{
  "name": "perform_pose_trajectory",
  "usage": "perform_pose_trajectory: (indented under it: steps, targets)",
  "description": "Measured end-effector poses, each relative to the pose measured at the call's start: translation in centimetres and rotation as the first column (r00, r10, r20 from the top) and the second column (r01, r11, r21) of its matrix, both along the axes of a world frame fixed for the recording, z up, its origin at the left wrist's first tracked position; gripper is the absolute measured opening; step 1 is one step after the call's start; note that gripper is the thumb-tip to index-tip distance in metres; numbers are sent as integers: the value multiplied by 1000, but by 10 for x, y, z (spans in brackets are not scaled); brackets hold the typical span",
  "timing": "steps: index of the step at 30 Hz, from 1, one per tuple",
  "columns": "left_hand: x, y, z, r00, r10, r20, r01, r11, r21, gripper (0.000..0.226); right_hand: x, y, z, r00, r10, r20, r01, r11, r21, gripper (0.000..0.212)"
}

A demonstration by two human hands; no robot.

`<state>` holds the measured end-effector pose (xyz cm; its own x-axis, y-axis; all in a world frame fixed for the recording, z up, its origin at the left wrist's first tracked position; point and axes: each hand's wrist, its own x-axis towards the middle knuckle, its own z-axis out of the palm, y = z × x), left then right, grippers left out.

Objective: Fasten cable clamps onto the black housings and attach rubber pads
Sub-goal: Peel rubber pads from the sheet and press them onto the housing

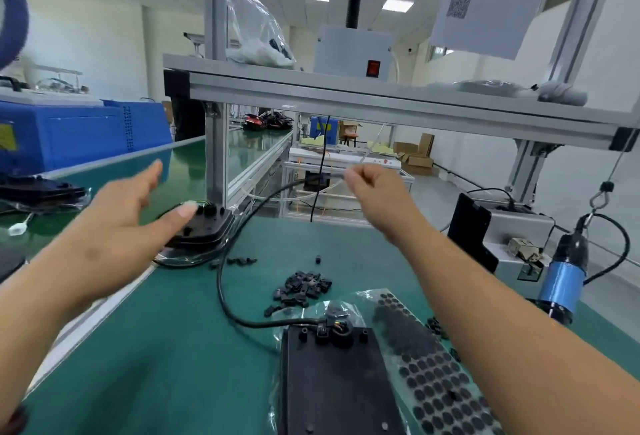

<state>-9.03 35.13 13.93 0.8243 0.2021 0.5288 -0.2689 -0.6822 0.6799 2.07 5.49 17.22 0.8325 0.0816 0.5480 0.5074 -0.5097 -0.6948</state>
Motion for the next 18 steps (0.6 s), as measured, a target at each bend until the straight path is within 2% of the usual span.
perform_pose_trajectory:
  steps: [2,5,6,8,9,10,11,12,13,15,16,18]
  targets:
    - [5,-11,18,999,-36,10,34,991,128,114,-43,-5,27,966,251,69,-260,944,204,22]
    - [-8,-38,52,971,-235,-47,239,928,287,114,-95,-28,48,779,618,112,-603,686,407,13]
    - [-17,-45,61,942,-314,-119,335,896,292,106,-107,-38,51,721,683,121,-652,608,452,12]
    - [-36,-55,71,822,-502,-270,558,805,202,70,-121,-60,49,669,726,160,-681,512,524,17]
    - [-47,-62,72,728,-624,-282,668,738,92,56,-125,-70,46,682,711,173,-656,490,574,22]
    - [-58,-68,74,636,-741,-217,749,660,-60,52,-127,-79,41,724,668,170,-598,485,638,33]
    - [-67,-75,73,552,-826,-114,792,563,-237,55,-129,-85,35,779,612,138,-511,492,704,39]
    - [-75,-88,71,496,-869,10,798,451,-400,56,-131,-87,27,835,544,79,-404,510,760,37]
    - [-81,-102,67,505,-853,132,761,368,-533,56,-133,-87,17,874,486,-8,-291,537,791,30]
    - [-88,-134,53,636,-721,276,581,210,-786,46,-138,-79,-7,892,396,-218,-73,603,794,16]
    - [-91,-147,46,711,-626,321,486,107,-867,34,-143,-74,-21,885,345,-312,16,648,761,15]
    - [-94,-165,25,830,-455,323,353,-19,-935,17,-158,-60,-50,868,256,-425,113,732,671,23]
